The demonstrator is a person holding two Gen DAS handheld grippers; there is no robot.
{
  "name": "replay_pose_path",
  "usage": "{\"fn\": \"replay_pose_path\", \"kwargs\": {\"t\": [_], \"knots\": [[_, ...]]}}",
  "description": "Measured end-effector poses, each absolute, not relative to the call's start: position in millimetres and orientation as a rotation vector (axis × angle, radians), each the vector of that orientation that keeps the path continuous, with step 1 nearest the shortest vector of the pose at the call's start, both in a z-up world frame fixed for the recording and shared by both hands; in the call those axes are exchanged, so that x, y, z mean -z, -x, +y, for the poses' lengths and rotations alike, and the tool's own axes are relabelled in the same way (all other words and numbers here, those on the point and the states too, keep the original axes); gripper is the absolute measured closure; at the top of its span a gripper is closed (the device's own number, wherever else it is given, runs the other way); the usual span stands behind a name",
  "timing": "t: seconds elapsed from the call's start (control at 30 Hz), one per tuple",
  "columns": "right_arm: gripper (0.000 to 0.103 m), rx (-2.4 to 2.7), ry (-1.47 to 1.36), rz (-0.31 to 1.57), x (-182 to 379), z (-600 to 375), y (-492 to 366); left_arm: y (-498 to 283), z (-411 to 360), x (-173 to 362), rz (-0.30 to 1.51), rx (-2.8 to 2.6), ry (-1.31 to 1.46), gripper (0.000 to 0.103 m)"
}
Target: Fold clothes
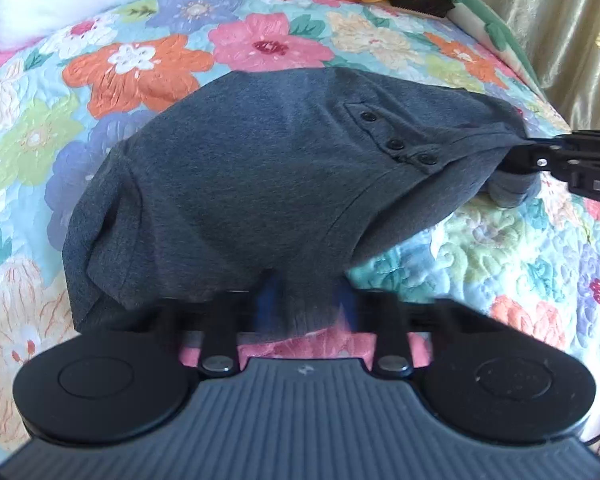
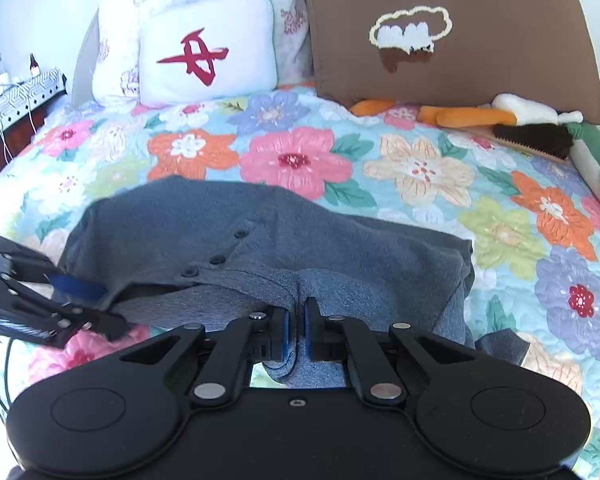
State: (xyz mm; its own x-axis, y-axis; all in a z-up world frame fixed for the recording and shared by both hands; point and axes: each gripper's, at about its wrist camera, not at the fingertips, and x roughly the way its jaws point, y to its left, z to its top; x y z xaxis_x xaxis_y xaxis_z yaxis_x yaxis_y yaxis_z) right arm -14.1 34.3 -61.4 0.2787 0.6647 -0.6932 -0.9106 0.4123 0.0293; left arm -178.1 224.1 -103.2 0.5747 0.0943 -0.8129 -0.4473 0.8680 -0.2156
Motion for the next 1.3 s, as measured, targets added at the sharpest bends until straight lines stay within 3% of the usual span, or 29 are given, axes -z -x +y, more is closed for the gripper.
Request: {"fn": "replay_pose_path", "kwargs": {"t": [0.07, 0.47, 0.63, 0.8, 0.97, 1.17, 1.3], "knots": [[0.096, -1.106, 0.398, 0.689, 59, 33, 12, 178, 224, 99, 0.877, -0.343, 0.428, 0.097], [0.096, -1.123, 0.204, 0.683, 13, -1, -3, 196, 211, 34, 0.721, -0.347, 0.453, 0.097], [0.096, -1.084, 0.233, 0.652, -7, -19, 9, 198, 182, 21, 0.768, -0.248, 0.432, 0.097], [0.096, -1.067, 0.292, 0.666, -12, -49, 27, 199, 153, 21, 0.926, -0.192, 0.401, 0.097], [0.096, -1.04, 0.42, 0.775, 21, -73, 48, 201, 132, 39, 1.034, -0.135, 0.37, 0.097], [0.097, -0.95, 0.388, 1.046, 97, -72, 29, 191, 138, 99, 1.169, -0.206, 0.497, 0.096], [0.091, -0.973, 0.508, 1.028, 106, -59, 40, 183, 139, 115, 1.205, -0.215, 0.48, 0.093]]}}
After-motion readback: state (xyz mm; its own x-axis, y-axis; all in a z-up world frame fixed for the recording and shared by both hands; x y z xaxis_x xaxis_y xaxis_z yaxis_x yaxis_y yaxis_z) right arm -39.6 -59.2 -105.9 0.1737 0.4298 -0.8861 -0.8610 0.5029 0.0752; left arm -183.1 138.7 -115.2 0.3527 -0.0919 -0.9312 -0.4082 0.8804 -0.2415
